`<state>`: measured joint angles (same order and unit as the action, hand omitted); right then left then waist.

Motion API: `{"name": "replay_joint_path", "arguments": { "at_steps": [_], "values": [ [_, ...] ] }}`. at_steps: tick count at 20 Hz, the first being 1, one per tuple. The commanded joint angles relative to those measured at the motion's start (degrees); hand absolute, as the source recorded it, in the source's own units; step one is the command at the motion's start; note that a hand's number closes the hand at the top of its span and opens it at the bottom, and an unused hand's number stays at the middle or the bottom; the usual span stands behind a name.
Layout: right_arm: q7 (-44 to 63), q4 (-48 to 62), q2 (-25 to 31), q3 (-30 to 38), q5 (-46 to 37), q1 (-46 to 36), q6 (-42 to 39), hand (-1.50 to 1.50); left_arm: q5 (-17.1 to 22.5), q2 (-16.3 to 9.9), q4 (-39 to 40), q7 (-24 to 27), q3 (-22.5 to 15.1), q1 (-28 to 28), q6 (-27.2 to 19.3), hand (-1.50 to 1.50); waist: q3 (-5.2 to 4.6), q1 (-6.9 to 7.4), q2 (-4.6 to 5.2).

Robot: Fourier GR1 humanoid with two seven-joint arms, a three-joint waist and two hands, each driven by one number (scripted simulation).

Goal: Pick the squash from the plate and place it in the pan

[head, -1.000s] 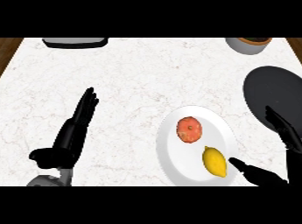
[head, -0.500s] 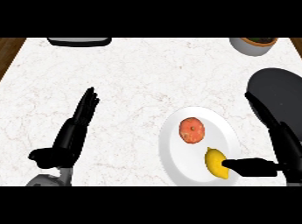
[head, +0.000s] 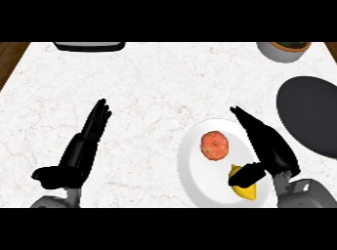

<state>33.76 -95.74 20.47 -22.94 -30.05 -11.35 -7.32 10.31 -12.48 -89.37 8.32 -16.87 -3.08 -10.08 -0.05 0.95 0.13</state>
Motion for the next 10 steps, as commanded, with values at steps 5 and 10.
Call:
{"name": "replay_joint_path", "arguments": {
  "at_steps": [5, 10],
  "values": [
    [3.04, 9.85, -9.01, -4.13, -7.82, -1.98, -0.81, -1.5, -0.2, 0.06, 1.07, -0.12, 3.98, -0.07, 3.0, 0.0, 0.05, -0.75, -0.1],
    [2.62, 11.2, -11.82, 0.03, -9.7, -3.0, -4.01, -1.5, -6.02, 5.19, -2.57, -1.42, 0.87, 2.98, -0.13, 0.0, 0.06, -0.8, -0.16]
  ]
}}
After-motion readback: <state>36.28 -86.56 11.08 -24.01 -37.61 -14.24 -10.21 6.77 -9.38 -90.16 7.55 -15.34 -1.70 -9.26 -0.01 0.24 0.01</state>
